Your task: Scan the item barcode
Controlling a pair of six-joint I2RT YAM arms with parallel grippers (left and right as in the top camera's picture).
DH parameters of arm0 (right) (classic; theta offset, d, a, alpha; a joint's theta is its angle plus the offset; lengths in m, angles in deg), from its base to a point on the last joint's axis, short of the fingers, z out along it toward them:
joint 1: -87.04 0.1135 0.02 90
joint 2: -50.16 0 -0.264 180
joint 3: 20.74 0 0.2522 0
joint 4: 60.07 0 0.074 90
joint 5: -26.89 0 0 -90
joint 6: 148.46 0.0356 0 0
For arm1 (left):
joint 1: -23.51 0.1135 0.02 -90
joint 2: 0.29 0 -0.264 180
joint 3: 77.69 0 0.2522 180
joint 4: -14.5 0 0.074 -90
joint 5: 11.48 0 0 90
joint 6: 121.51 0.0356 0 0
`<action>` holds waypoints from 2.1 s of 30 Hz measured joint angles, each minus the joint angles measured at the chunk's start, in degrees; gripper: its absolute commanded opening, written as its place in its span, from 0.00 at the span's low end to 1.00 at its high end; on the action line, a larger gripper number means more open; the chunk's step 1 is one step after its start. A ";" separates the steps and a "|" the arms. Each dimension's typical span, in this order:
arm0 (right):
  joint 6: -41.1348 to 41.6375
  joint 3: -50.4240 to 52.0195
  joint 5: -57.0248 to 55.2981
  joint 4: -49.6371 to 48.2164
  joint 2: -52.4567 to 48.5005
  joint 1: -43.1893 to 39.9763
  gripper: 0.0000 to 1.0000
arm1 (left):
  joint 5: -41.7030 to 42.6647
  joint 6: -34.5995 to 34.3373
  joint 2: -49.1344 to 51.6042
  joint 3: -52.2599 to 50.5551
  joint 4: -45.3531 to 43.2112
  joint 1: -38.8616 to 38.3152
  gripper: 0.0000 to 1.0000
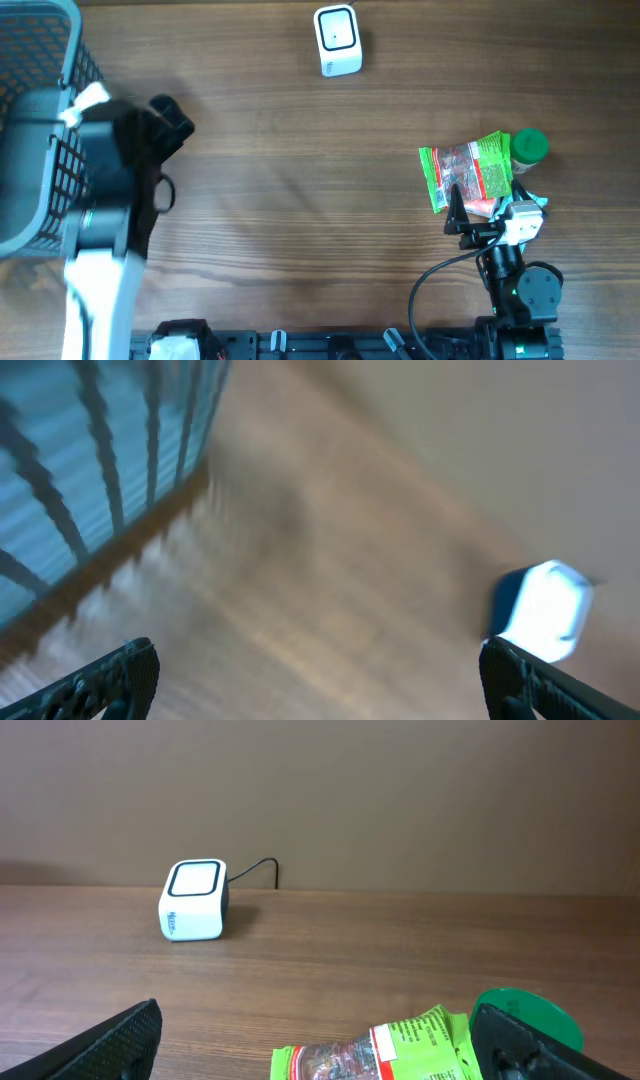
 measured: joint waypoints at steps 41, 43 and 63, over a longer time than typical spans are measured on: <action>0.00 0.00 0.00 0.02 0.00 -0.02 1.00 | -0.87 -0.20 -58.14 -24.87 3.91 0.00 1.00; 0.00 0.00 0.00 0.02 0.00 -0.02 1.00 | -0.83 -0.22 -58.16 -26.49 -0.48 0.00 1.00; 0.00 0.00 0.00 0.02 0.00 -0.02 1.00 | 7.80 -0.24 -58.23 -52.09 -47.98 0.00 1.00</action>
